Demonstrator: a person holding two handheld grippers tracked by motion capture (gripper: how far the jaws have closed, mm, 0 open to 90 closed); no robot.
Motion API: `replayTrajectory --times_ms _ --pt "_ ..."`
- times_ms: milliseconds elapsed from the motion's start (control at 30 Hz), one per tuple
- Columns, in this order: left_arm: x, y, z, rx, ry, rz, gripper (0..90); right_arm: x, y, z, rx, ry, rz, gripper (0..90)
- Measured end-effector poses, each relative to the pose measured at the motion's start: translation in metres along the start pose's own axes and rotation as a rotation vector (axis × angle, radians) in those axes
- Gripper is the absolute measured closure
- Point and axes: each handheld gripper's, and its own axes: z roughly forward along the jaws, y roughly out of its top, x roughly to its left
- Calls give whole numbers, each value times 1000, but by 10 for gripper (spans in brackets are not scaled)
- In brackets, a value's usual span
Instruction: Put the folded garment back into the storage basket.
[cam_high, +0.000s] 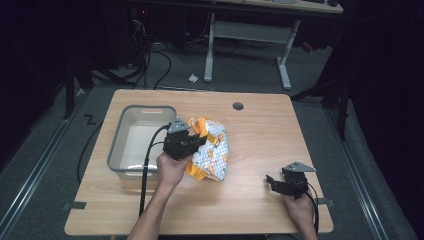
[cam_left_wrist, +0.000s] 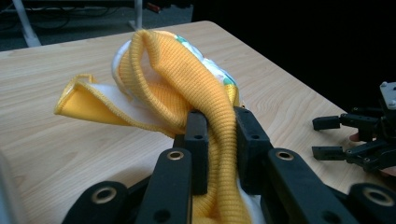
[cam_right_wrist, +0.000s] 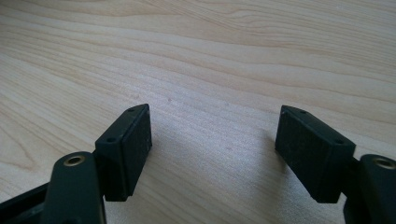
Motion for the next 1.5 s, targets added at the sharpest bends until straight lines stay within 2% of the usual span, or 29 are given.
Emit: replayTrajectory --times_ms 133,400,767,1100,1367,1500 --pt "5 2 -10 -21 0 -18 779 0 0 0 0 0 0 273" --pt "13 9 -29 -45 11 -18 779 0 0 0 0 0 0 273" --pt "29 13 -53 -85 18 -58 779 0 0 0 0 0 0 273" --pt "41 17 -81 -114 60 -67 779 0 0 0 -1 0 -2 273" --pt "51 15 -93 -105 84 -72 779 0 0 0 0 0 1 273" --pt "56 14 -100 -117 93 -82 779 0 0 0 0 0 1 273"
